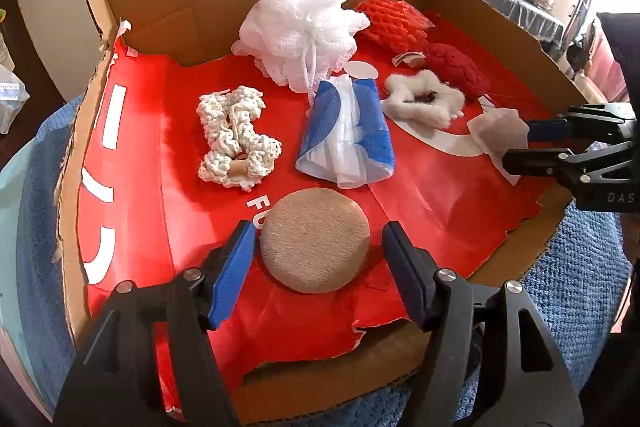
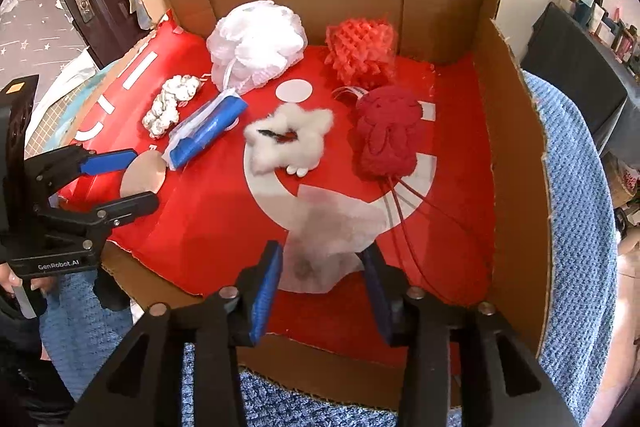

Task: Organize soft objects
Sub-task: 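Withdraw both tools from the box toward the black ball and white cloth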

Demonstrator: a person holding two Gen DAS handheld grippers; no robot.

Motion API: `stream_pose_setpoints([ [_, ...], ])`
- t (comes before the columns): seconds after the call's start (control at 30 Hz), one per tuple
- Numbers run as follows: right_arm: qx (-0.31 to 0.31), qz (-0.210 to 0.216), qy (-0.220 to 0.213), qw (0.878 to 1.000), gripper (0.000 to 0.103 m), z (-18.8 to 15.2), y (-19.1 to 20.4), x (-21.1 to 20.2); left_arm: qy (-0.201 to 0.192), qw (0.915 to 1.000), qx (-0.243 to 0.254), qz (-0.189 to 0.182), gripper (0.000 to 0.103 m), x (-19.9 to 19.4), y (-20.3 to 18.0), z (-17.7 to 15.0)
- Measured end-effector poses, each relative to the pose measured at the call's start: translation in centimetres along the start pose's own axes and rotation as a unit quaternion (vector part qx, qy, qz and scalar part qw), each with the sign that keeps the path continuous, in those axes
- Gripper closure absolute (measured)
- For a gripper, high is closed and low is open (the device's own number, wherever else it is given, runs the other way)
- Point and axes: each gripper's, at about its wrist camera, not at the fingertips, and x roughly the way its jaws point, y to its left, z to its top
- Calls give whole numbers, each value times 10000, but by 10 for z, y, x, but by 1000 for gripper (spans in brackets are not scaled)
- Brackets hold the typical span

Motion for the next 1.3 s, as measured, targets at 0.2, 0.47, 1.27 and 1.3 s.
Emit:
stream_pose_setpoints([
  [0.2,-126,-110,-71,9998,48,-2,5,-6,-117,9999,10,34,33,-10,-2,-1],
  [0.47,-167,-174,-212,9995,44,-6,7,-17,-320,9995,-37,65,29,-27,-4,-2],
  [1.27,-77,-483,-1426,9886,7,-33,26,-97,-1416,9892,-264,276,13,-109,-26,-31],
  [1.3,-95,-520,-1534,9867,6,-36,29,-102,-1475,9882,-279,297,13,-112,-28,-34],
])
